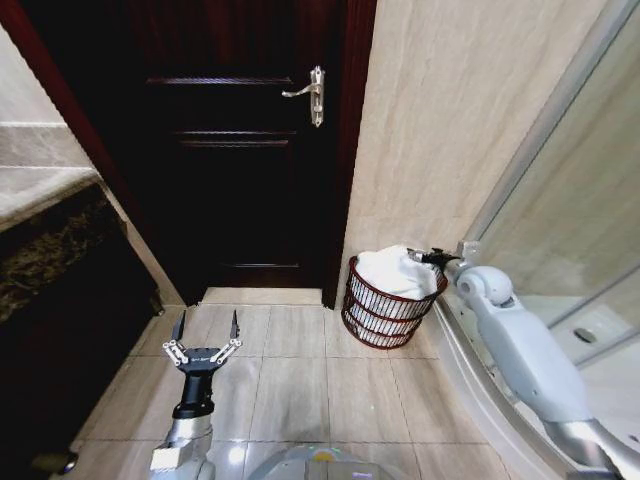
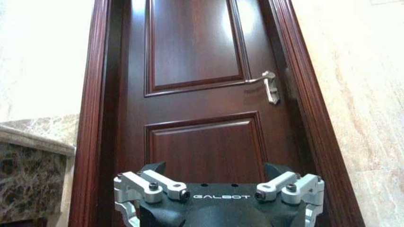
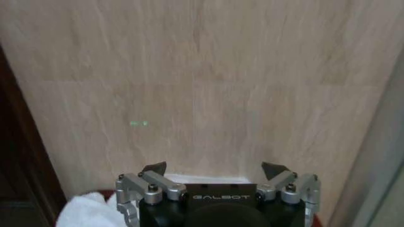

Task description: Discard the used towel into the hamper.

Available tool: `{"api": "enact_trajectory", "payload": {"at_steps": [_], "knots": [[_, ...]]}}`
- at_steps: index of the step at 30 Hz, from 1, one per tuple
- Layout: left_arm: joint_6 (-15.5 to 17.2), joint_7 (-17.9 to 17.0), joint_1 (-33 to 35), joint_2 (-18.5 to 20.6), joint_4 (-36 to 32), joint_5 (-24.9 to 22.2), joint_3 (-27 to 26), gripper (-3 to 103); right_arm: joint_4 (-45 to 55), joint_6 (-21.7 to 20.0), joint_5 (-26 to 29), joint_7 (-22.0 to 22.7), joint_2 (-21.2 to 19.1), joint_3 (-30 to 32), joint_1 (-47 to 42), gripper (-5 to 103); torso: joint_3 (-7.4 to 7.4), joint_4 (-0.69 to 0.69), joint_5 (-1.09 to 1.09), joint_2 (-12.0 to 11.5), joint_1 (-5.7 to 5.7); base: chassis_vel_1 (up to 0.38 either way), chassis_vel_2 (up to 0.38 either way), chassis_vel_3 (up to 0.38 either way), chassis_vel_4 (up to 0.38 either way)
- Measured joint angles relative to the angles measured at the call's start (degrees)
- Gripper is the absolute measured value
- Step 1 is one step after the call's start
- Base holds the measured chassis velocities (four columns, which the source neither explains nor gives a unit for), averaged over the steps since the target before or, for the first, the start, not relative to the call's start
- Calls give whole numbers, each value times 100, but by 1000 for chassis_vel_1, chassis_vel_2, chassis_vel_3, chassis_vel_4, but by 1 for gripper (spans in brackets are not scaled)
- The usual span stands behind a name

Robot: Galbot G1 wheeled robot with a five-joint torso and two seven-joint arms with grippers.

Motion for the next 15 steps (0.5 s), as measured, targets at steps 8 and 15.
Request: {"api": "enact_trajectory", "payload": {"at_steps": [8,15], "knots": [[-2,-26,-5,-1,0,4,-29,100,-1394,297,-258,-793,329,-601,523,100,1,0,3,0,0,0,0,0,0],[78,-84,52,0,-200,0,-68,100,-2275,166,-531,-810,742,-1021,843,100,1,0,4,0,0,0,0,0,0]]}}
